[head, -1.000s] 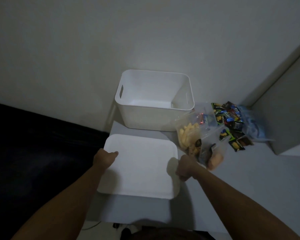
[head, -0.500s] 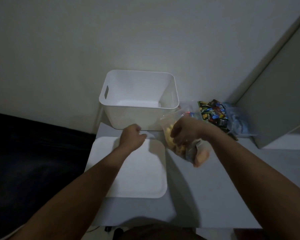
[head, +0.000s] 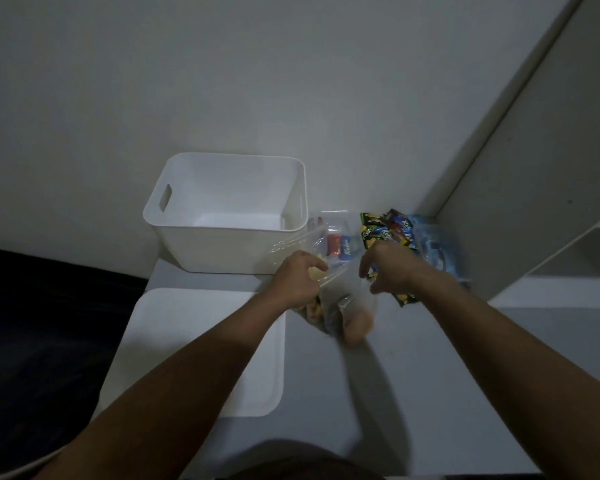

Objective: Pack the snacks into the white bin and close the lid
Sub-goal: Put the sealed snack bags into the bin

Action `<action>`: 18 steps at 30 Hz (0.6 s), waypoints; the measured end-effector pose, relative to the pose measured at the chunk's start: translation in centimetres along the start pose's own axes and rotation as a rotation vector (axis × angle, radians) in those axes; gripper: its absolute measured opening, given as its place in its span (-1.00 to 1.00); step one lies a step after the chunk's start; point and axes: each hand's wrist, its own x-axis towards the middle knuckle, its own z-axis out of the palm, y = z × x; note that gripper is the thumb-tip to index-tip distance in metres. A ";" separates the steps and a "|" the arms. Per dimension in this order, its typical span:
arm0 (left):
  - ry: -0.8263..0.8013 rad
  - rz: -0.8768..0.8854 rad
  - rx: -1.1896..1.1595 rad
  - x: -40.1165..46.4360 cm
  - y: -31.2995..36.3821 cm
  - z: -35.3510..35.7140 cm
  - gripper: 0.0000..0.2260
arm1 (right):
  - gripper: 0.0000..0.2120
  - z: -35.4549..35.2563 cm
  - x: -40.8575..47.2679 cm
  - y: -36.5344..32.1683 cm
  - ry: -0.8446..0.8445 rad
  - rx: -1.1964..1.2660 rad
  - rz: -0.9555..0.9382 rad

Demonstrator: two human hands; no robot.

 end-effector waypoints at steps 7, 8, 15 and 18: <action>0.109 -0.147 0.015 0.8 -0.5 1.5 -0.57 | -0.81 2.8 -0.1 1.8 0.069 0.017 -0.106; 0.115 -0.150 0.024 0.8 -0.5 1.6 -0.61 | -0.82 3.0 -0.1 2.0 0.082 0.026 -0.110; 0.034 -0.015 -0.082 -0.1 -0.2 1.3 -0.80 | -0.84 3.8 0.4 3.2 0.110 0.064 -0.150; -0.021 -0.010 -0.120 -0.3 -0.7 0.9 -0.75 | -0.83 4.0 0.6 3.6 0.127 0.078 -0.140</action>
